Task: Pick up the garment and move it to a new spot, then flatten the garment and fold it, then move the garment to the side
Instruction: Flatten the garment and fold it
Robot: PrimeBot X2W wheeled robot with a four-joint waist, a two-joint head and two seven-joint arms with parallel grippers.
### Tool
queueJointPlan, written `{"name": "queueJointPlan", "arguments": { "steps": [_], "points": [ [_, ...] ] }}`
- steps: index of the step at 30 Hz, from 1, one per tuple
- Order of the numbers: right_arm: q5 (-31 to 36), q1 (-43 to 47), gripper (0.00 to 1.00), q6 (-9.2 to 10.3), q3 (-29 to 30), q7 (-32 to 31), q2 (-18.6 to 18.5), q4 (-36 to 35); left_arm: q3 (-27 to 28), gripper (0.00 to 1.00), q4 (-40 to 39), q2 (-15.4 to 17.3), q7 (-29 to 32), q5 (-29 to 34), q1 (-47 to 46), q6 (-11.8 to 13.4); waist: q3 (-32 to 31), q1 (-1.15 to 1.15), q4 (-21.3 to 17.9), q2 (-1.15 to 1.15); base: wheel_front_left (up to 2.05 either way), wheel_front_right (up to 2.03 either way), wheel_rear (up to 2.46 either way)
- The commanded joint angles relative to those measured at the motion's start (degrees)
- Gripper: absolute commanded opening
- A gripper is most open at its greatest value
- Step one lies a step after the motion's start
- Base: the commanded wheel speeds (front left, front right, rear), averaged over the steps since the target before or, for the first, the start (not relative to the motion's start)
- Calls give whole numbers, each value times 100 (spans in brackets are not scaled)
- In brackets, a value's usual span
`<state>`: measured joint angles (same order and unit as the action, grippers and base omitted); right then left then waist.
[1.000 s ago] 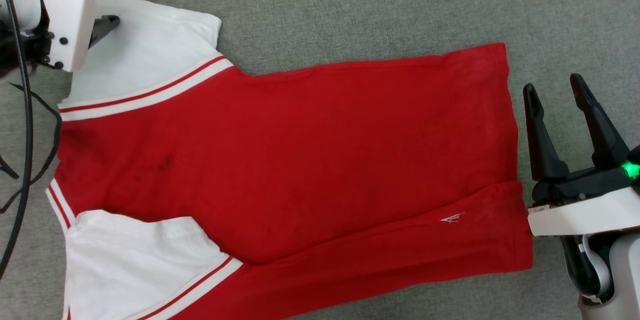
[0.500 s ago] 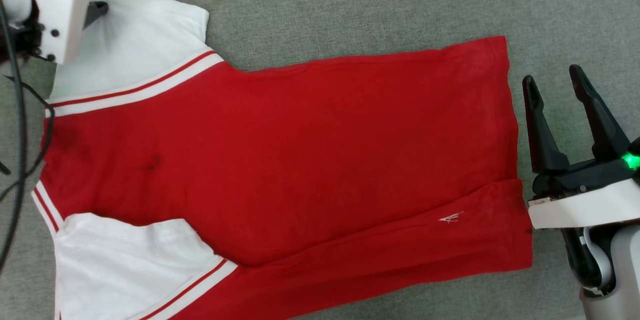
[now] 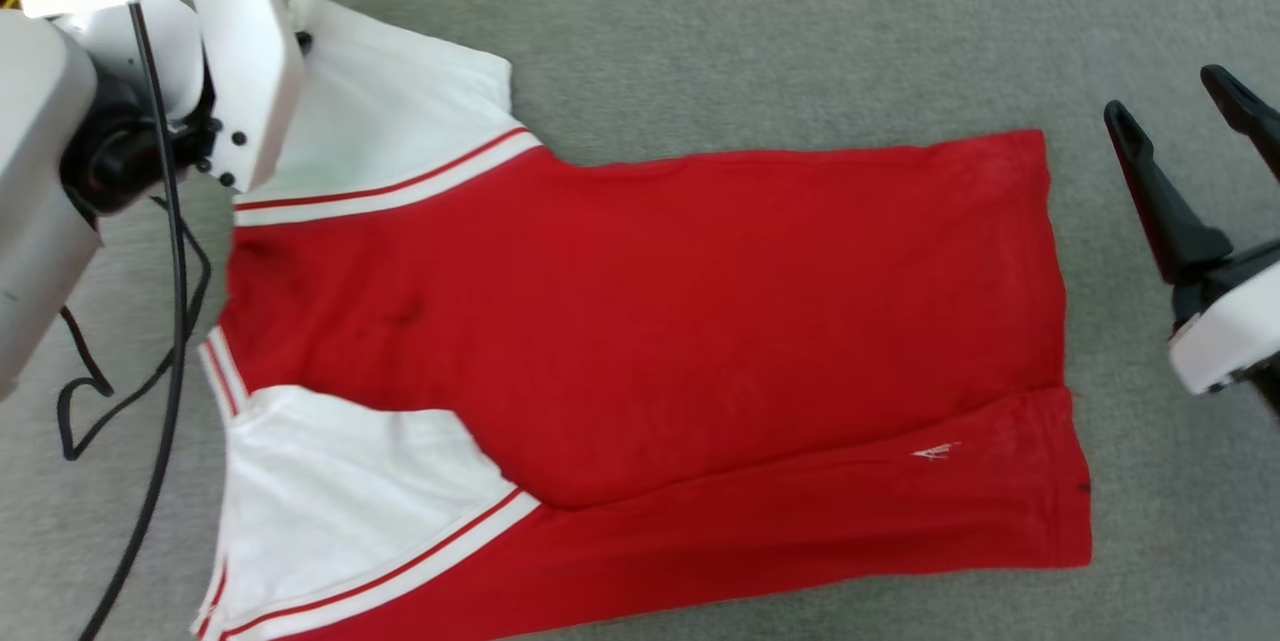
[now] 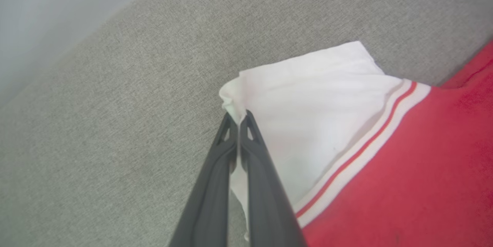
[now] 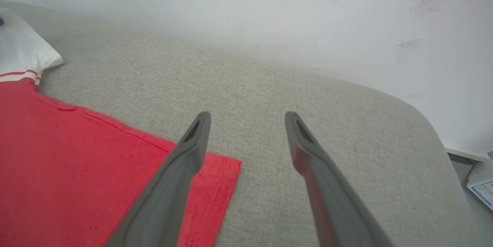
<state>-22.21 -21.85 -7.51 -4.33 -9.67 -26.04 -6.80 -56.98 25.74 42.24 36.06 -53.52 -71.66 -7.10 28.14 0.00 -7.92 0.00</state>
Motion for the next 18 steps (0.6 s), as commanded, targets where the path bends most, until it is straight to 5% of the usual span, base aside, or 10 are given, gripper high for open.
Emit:
{"name": "queueJointPlan", "arguments": {
  "steps": [1, 10, 18],
  "points": [
    [-141, -171, 100, 5, -92, -305, -207, 1, -21, 0, -67, -47, -110, 20, 108, -24, -157, 0, 164, 0, 0, 0, 0],
    [-1045, -1146, 100, 5, -1107, -2775, -1313, 425, -196, 0, -432, -121, -527, -12, 203, -27, -340, 0, 438, 0, 0, 0, 0],
    [-1389, -1769, 100, 6, -1872, -3930, -1475, 1100, -341, 0, -659, -229, -705, 46, -10, -30, -196, 0, 650, 0, 0, 0, 0]
  ]
}}
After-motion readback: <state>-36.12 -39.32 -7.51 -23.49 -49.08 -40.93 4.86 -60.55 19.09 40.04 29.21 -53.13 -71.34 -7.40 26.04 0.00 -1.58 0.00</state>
